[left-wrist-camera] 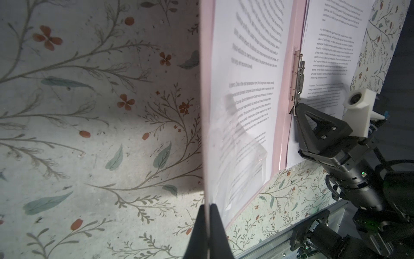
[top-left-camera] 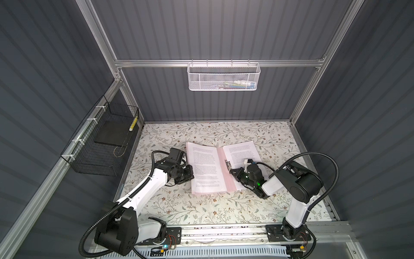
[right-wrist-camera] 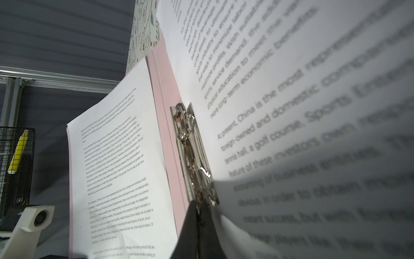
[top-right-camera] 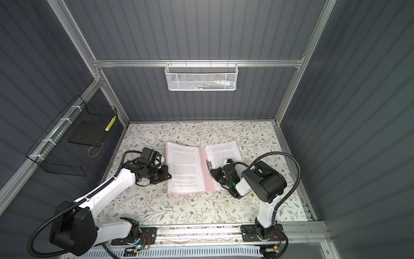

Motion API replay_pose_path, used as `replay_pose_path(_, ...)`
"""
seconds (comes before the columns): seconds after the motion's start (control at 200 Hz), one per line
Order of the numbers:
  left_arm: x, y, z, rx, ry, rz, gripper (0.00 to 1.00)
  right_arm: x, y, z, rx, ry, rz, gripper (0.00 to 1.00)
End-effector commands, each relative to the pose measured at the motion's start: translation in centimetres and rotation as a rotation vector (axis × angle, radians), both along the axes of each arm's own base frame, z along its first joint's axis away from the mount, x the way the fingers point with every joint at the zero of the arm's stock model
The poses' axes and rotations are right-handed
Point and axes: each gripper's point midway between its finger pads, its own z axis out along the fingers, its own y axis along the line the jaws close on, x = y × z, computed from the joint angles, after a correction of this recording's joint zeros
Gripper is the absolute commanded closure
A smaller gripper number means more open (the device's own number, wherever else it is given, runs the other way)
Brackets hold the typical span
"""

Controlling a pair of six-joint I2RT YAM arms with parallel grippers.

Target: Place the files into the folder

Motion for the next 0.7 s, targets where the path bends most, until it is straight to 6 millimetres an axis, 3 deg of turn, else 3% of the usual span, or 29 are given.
replay_pose_path(0.0, 0.4, 0.9, -0.2, 0.063, 0.000, 0.005, 1.00, -6.6, -7.0, -10.6, -0.373, 0.365, -0.077, 1.00)
replay_pose_path(0.17, 0.7, 0.7, -0.4, 0.059, -0.001, -0.003, 1.00, -7.1, -7.3, -11.4, -0.445, 0.405, -0.077, 1.00)
replay_pose_path(0.275, 0.7, 0.3, -0.7, 0.048, 0.015, -0.025, 1.00, -6.8, -6.6, -10.9, -0.422, 0.381, -0.059, 1.00)
replay_pose_path(0.565, 1.5, 0.5, -0.5, 0.084, -0.002, -0.036, 1.00, -5.7, -2.4, -6.0, -0.270, 0.278, 0.032, 1.00)
replay_pose_path(0.67, 1.6, 0.3, -0.3, 0.077, -0.007, -0.044, 1.00, -5.4, -1.7, -5.1, -0.261, 0.257, 0.053, 1.00)
replay_pose_path(0.695, 1.6, 0.3, -0.2, 0.073, -0.009, -0.048, 1.00, -5.3, -1.6, -5.0, -0.263, 0.255, 0.055, 0.95)
